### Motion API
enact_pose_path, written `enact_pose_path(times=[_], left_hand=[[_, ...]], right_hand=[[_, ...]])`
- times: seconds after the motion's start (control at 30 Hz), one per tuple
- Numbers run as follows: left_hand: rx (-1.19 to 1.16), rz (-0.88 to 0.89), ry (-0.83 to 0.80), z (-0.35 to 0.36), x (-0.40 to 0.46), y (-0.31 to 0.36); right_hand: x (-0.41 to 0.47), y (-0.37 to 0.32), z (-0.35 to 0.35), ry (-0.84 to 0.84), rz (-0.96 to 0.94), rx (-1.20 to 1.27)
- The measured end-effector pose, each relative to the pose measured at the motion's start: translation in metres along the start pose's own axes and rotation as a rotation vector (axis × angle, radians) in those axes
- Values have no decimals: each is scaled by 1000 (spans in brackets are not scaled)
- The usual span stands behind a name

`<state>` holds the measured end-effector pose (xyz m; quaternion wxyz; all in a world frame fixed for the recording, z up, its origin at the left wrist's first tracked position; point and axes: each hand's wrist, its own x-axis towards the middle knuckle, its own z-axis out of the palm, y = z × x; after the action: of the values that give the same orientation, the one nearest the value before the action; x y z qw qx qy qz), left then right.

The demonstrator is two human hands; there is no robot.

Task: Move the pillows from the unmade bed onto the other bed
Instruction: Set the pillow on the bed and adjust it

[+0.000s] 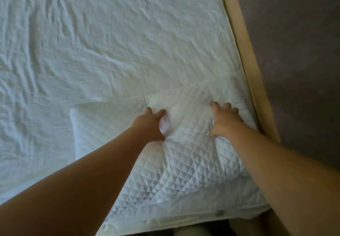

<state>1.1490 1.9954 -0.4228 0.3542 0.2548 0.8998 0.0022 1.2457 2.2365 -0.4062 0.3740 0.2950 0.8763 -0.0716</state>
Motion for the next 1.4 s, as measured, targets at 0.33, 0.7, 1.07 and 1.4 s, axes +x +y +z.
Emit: enact_pose_path(times=[0.33,0.7,1.07,1.4], left_hand=[[-136,-98,89,22,23,18],[-159,-65,147,-1,-27,10],[-271,-19,211,-68,-107,-11],[-426,250,280,-105,-151,32]], right_hand=[[15,-5,31,166,-14,27],[-54,-3,-21,183,-107,157],[-194,-42,-103,395,-101,146],[-309,-47,-183,559,50,-81]])
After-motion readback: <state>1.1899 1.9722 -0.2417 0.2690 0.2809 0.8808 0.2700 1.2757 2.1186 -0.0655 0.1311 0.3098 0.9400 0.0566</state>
